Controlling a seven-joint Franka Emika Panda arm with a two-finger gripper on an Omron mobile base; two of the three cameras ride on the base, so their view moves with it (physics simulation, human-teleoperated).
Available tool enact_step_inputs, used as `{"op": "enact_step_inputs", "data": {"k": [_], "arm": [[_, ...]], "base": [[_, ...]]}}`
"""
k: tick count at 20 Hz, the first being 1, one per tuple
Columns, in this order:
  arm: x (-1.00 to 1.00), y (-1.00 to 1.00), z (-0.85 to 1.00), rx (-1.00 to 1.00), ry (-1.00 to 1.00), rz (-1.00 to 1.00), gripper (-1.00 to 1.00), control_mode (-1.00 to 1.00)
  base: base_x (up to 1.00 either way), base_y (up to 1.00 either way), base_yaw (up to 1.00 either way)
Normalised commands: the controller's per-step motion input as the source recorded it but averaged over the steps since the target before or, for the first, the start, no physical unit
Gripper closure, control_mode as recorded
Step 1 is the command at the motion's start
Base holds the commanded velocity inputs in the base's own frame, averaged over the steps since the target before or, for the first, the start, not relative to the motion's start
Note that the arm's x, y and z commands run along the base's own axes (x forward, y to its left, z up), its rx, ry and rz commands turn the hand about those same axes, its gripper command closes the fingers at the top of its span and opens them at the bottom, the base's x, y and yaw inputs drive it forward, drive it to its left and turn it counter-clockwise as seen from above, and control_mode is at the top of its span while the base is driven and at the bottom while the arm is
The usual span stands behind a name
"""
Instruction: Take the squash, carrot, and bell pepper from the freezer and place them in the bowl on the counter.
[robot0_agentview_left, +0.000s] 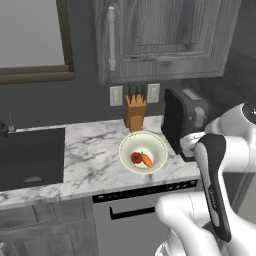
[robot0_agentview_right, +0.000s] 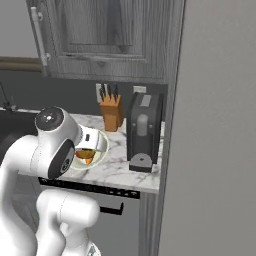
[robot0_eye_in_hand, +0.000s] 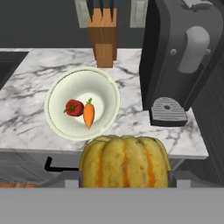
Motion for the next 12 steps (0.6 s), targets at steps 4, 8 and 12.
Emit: {"op": "enact_step_inputs", "data": {"k": [4, 8, 12], "arm": [[0.0, 0.0, 0.0, 0.0, 0.0, 0.0, 1.0, 1.0], [0.0, 0.0, 0.0, 0.0, 0.0, 0.0, 1.0, 1.0], [0.0, 0.0, 0.0, 0.0, 0.0, 0.0, 1.0, 1.0]], "base": [[0.34, 0.01, 0.0], [0.26, 0.22, -0.04], [0.05, 0.51, -0.04]]}}
